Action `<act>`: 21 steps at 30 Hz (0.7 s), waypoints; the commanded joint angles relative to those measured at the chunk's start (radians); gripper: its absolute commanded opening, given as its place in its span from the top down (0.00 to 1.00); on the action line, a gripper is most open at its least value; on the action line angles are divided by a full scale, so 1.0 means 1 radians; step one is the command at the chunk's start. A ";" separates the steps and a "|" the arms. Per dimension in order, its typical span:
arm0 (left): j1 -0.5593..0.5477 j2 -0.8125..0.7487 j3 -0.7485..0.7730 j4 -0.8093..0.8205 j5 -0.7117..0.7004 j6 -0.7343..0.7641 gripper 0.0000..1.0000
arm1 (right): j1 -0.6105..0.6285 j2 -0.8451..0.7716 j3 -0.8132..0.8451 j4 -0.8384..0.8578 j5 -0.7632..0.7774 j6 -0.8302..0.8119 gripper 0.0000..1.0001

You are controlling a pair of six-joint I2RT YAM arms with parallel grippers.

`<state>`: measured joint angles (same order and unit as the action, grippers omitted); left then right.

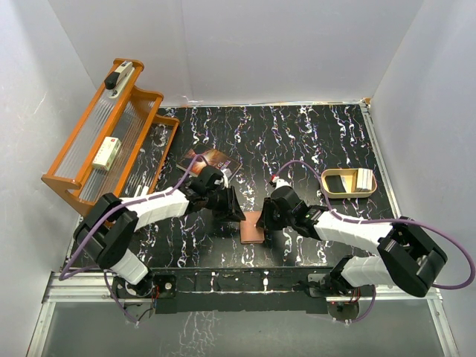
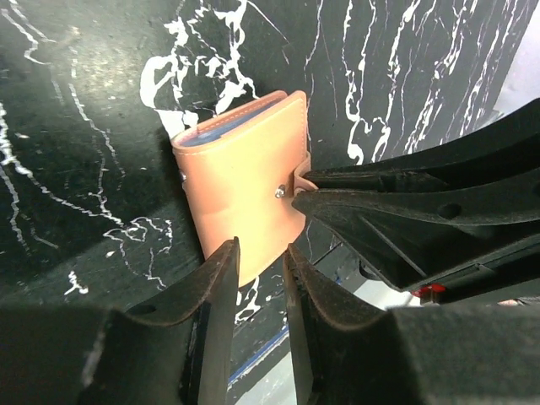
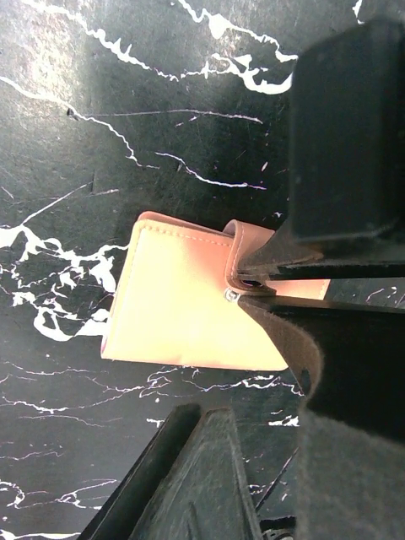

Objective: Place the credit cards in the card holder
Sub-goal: Close the card holder at the center of the board.

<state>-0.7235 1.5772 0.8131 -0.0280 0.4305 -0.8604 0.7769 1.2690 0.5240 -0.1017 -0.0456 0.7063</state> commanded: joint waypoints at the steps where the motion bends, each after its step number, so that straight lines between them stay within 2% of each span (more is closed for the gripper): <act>1: 0.002 -0.042 -0.032 -0.056 -0.072 0.001 0.74 | 0.002 -0.010 0.047 0.051 -0.014 -0.001 0.86; 6: 0.004 0.004 -0.047 0.008 -0.047 -0.003 0.74 | 0.003 -0.027 0.043 0.060 -0.003 0.024 0.84; 10: 0.005 0.026 -0.042 0.019 -0.028 -0.005 0.74 | 0.003 -0.038 0.039 0.058 -0.012 0.041 0.78; 21: 0.004 0.050 -0.046 0.040 0.000 0.002 0.74 | 0.001 -0.196 0.032 -0.012 0.068 0.054 0.75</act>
<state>-0.7219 1.6306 0.7696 0.0143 0.4057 -0.8642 0.7769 1.1408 0.5293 -0.1169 -0.0380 0.7578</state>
